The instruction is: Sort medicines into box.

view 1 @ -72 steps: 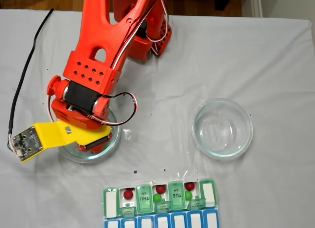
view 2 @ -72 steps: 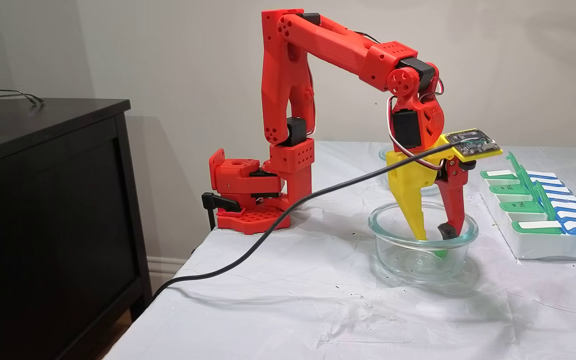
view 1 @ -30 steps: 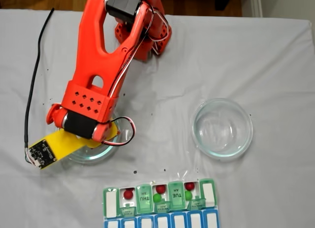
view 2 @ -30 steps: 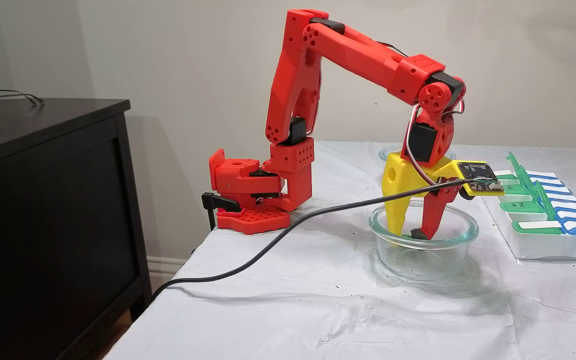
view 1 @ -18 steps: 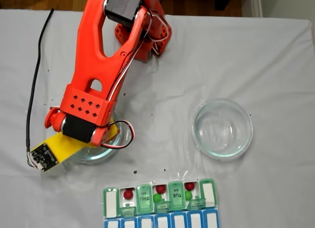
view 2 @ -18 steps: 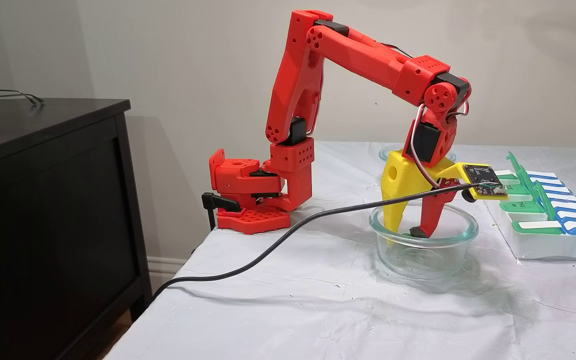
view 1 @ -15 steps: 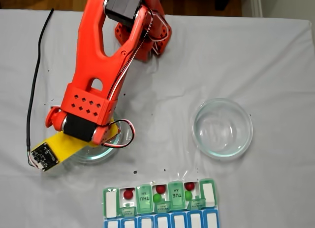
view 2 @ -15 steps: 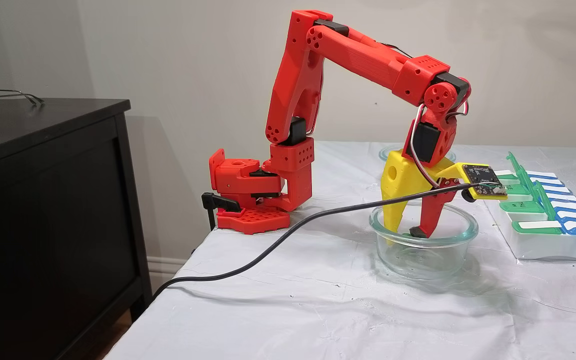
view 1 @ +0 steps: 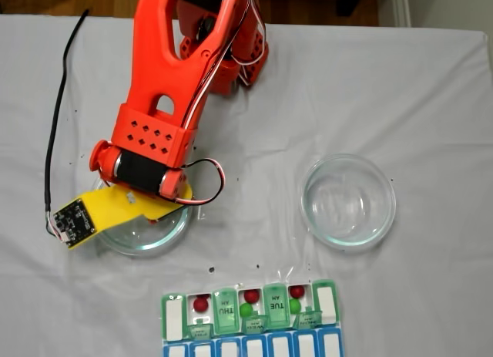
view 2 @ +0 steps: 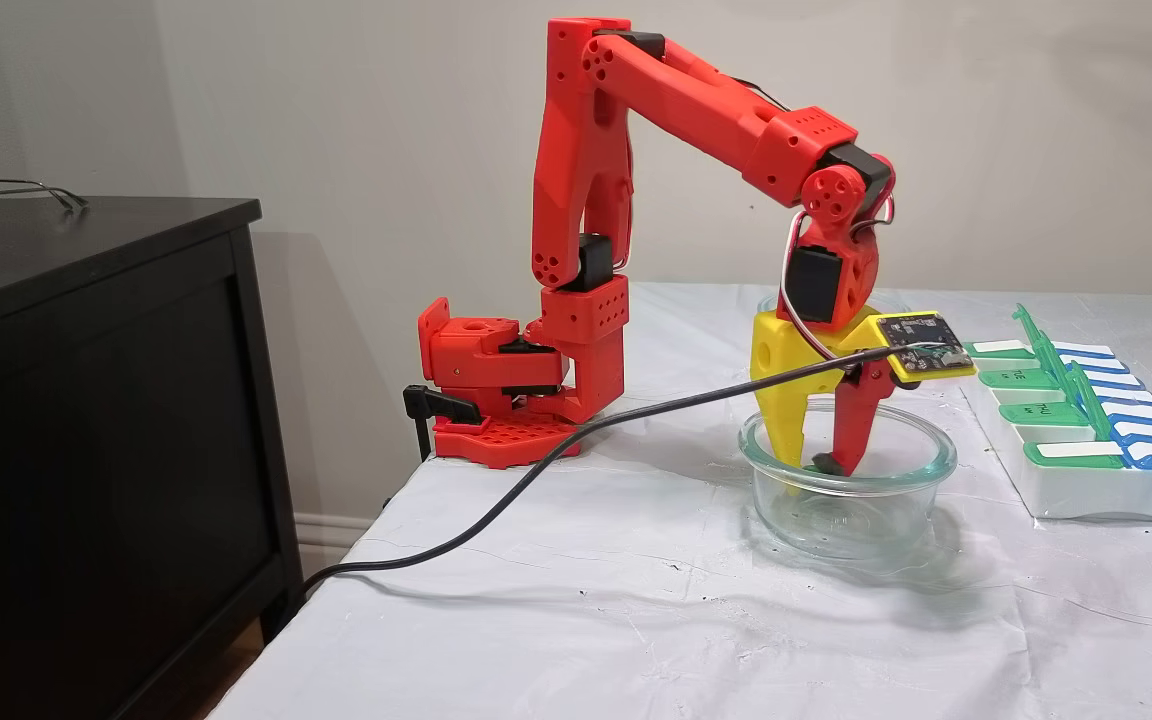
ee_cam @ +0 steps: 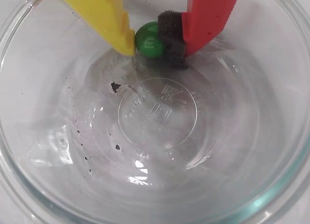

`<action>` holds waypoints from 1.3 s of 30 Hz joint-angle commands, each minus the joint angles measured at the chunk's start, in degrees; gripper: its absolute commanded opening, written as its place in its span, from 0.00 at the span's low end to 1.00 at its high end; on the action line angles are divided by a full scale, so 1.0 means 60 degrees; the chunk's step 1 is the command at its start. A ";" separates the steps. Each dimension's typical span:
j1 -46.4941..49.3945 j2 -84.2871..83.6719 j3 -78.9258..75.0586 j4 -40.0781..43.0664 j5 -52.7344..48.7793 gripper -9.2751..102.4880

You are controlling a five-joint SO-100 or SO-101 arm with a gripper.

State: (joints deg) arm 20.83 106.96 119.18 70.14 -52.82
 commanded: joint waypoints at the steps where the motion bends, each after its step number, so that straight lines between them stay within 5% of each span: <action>1: 0.0088 0.0659 0.0146 0.0000 0.0132 0.08; 6: 0.0161 0.1318 0.0176 -0.0293 0.0308 0.08; 20: 0.0278 0.6533 0.1143 -0.3779 0.1963 0.08; 29: -0.1406 0.4131 0.0557 -0.6504 0.5024 0.08; 39: -0.2461 0.2271 0.0073 -0.8203 0.5581 0.08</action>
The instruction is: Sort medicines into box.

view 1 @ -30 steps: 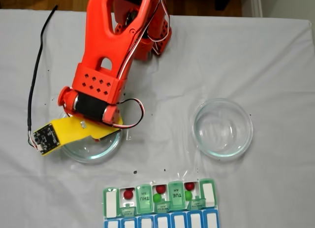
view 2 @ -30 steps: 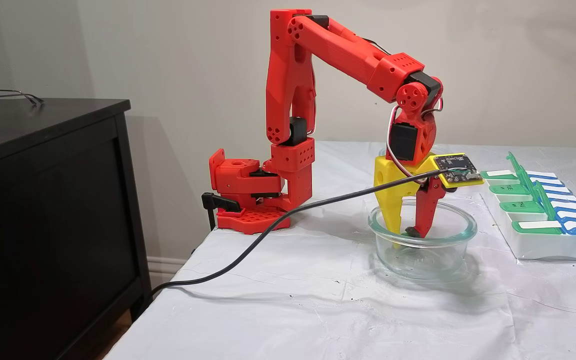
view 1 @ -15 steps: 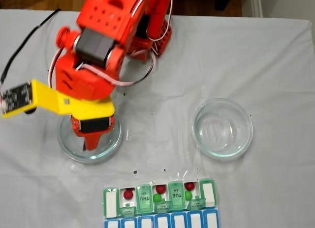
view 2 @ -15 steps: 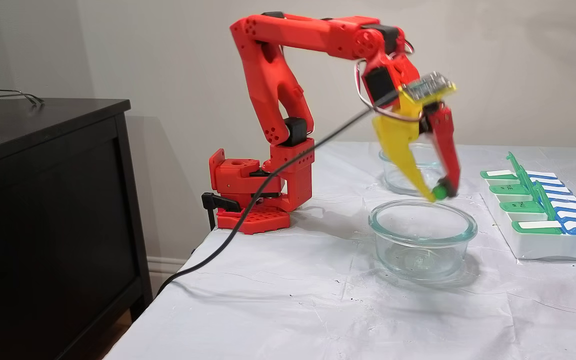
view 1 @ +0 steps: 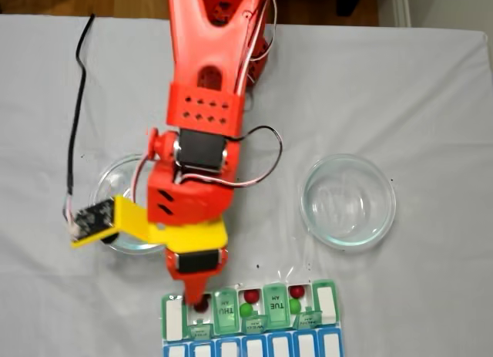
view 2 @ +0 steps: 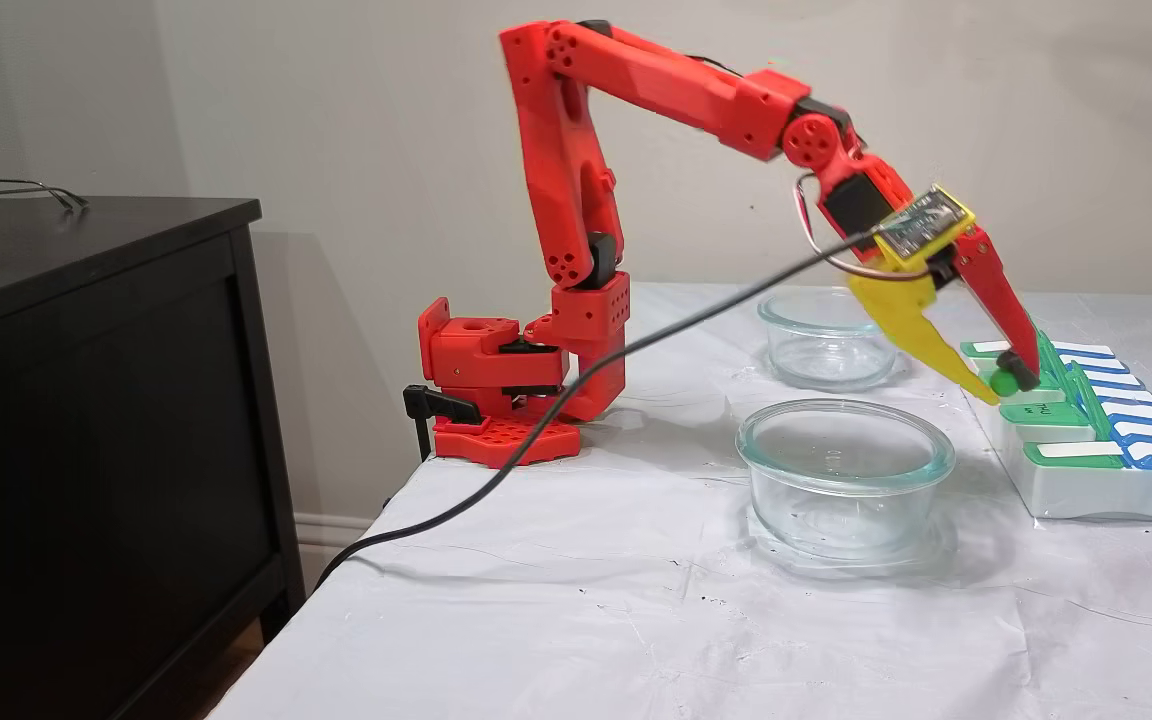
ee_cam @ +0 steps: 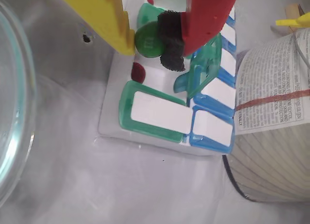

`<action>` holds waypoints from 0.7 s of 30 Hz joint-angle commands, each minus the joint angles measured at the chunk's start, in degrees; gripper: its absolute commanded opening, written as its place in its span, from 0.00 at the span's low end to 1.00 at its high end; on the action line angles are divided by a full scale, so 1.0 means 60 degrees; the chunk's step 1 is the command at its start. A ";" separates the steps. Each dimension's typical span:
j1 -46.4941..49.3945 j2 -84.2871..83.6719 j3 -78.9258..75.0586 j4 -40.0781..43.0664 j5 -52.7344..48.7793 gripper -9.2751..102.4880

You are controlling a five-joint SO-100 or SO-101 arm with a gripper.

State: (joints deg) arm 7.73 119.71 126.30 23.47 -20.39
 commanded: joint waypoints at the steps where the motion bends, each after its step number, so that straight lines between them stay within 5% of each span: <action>1: -0.0352 0.0132 -0.1172 -0.0425 0.0234 0.08; 21: -0.0234 -0.1553 -0.2358 -0.1172 0.0146 0.08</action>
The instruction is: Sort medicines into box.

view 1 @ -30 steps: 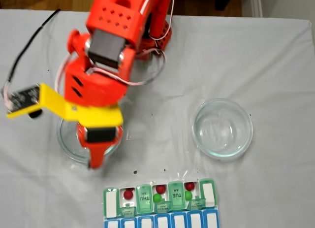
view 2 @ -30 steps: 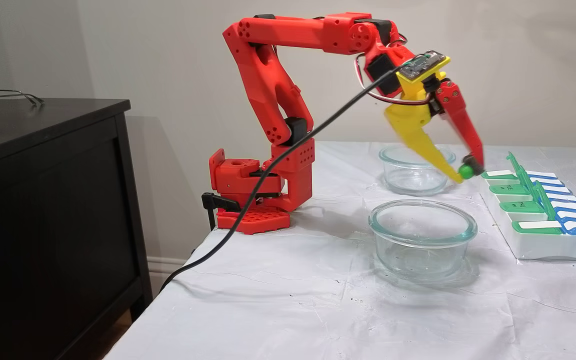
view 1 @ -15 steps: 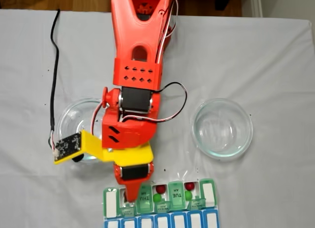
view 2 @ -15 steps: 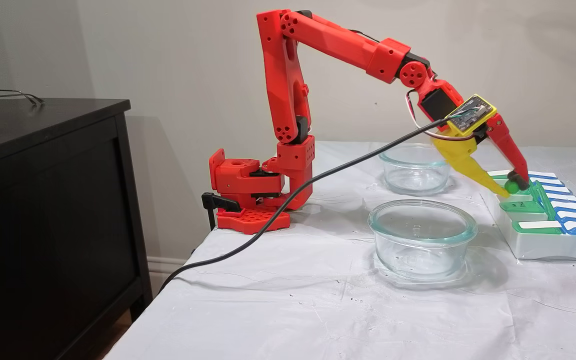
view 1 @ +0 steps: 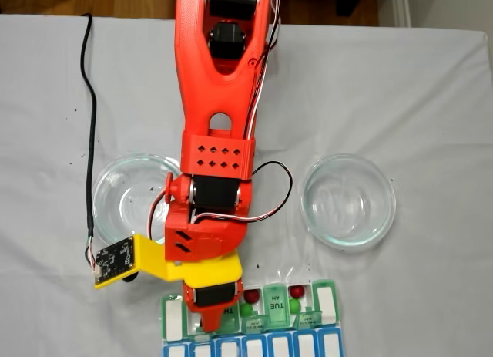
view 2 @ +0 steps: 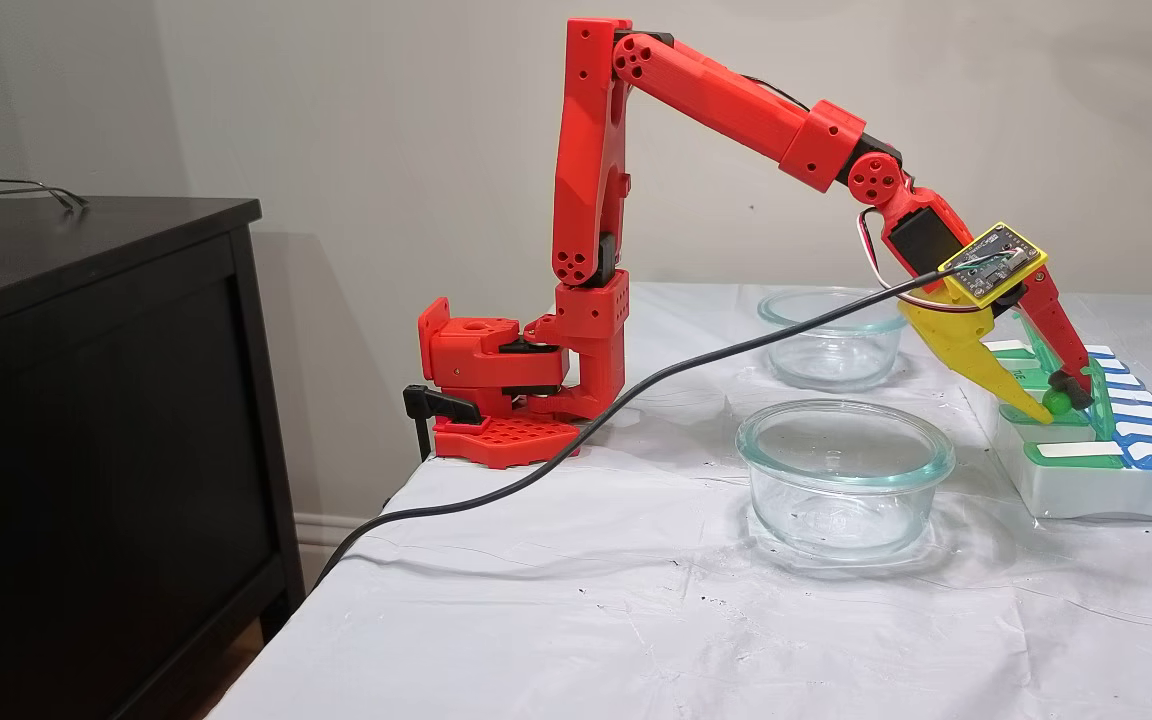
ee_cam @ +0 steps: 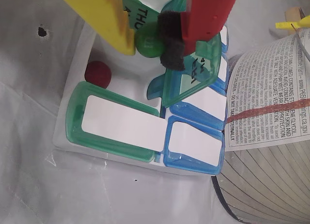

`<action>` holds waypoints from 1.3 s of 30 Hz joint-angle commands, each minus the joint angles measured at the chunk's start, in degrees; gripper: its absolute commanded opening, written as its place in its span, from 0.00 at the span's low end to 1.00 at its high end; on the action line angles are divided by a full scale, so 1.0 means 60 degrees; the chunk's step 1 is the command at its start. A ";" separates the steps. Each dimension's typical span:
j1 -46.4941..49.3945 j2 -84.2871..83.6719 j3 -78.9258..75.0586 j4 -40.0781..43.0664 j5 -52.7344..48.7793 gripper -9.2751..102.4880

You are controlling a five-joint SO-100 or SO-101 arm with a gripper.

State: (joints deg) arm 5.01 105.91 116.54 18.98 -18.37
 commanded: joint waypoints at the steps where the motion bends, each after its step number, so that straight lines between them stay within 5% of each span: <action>1: 0.0234 0.0630 -0.0776 -0.0498 -0.0234 0.08; 39: 0.1143 -0.0190 -0.0703 -0.0542 -0.0791 0.08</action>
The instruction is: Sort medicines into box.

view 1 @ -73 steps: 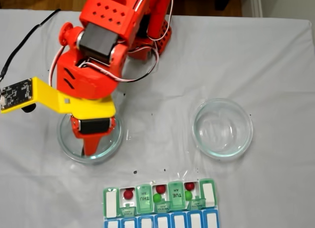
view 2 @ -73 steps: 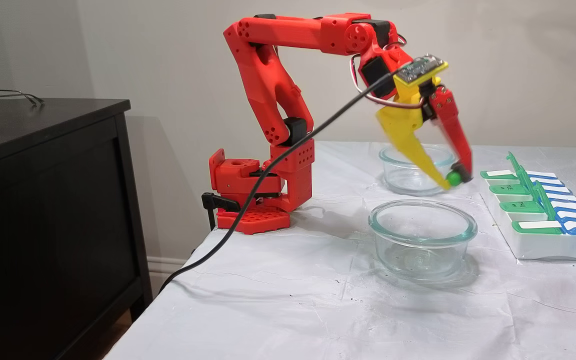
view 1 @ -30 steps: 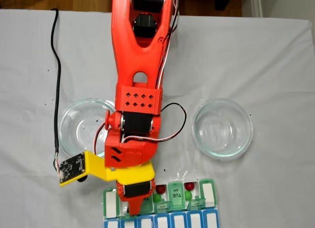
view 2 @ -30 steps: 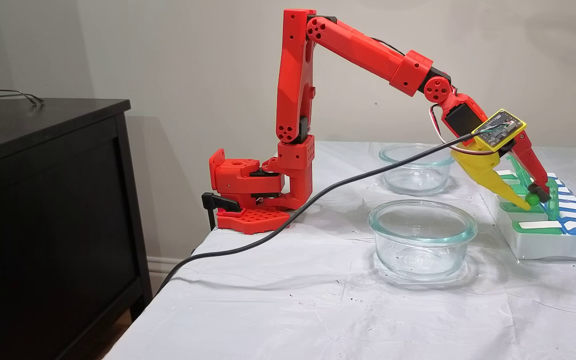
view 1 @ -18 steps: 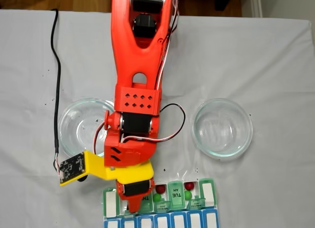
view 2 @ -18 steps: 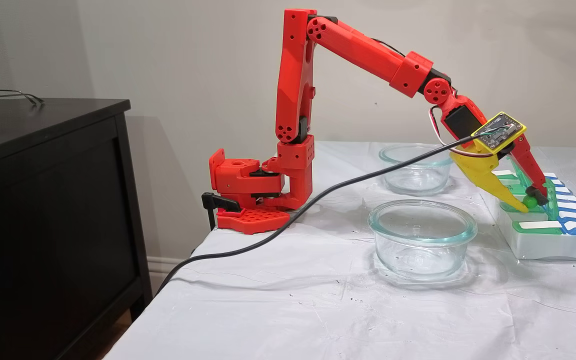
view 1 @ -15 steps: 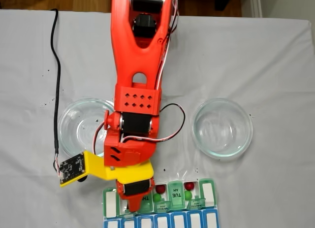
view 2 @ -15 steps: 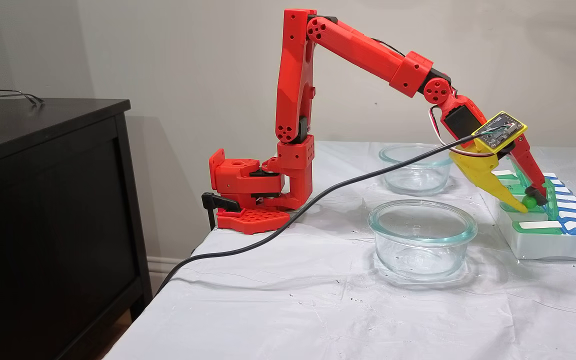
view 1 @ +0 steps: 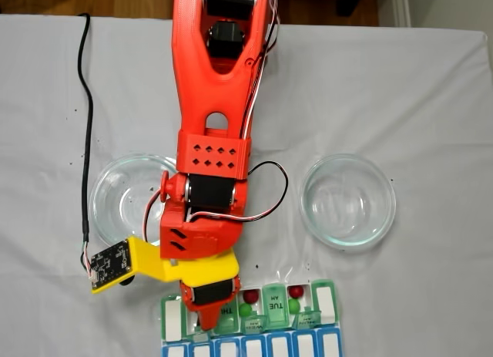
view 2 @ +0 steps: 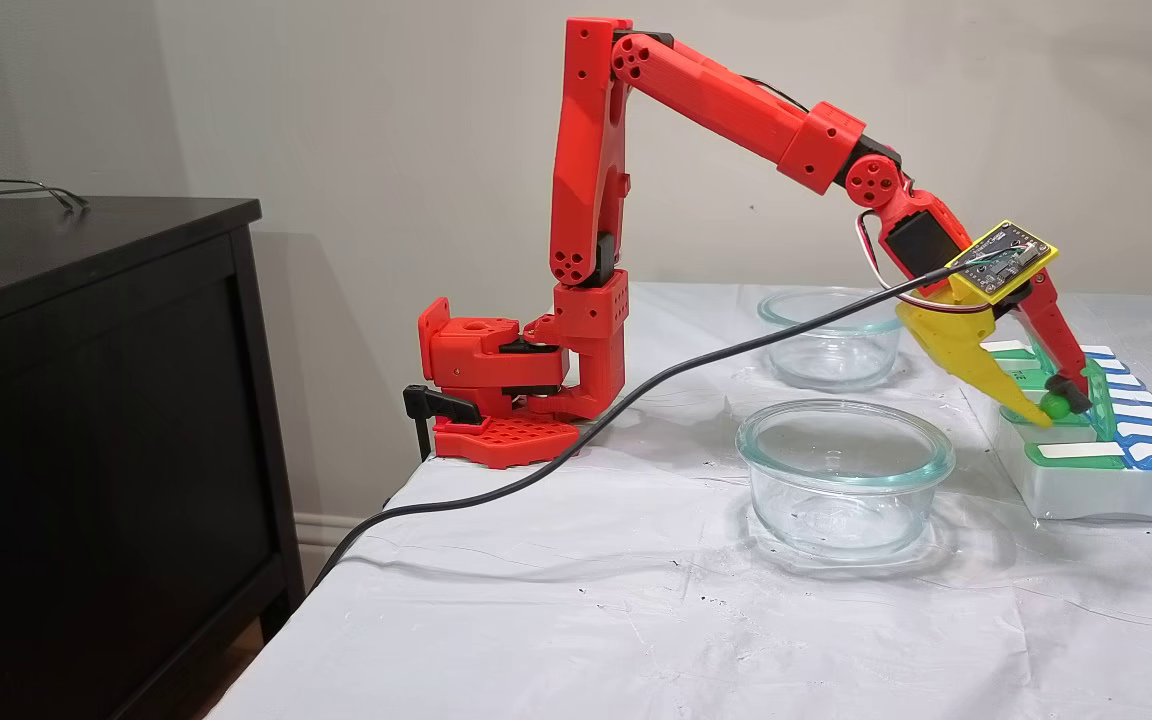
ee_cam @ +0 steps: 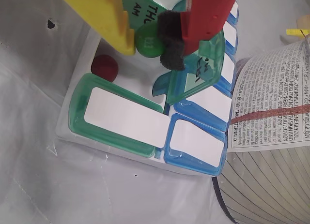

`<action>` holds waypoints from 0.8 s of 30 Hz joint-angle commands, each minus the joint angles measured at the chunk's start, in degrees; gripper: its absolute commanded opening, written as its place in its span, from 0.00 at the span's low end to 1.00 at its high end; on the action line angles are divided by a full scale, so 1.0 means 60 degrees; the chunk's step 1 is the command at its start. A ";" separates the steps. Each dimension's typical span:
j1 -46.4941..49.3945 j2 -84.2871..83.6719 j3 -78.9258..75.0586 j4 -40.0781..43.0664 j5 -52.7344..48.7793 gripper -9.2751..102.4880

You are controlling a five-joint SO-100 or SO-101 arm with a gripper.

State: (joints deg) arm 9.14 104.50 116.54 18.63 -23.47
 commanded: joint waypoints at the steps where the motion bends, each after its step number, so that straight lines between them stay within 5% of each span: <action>1: 0.0469 -0.0088 -0.0776 -0.0601 0.0117 0.08; 9: 0.0542 -0.0439 -0.1011 -0.0688 0.0073 0.09; 11: 0.0557 -0.0498 -0.1040 -0.0688 0.0044 0.18; 24: 0.0571 -0.0425 -0.1113 -0.0029 -0.0117 0.31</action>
State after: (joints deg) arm 10.99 99.67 114.43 17.93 -23.64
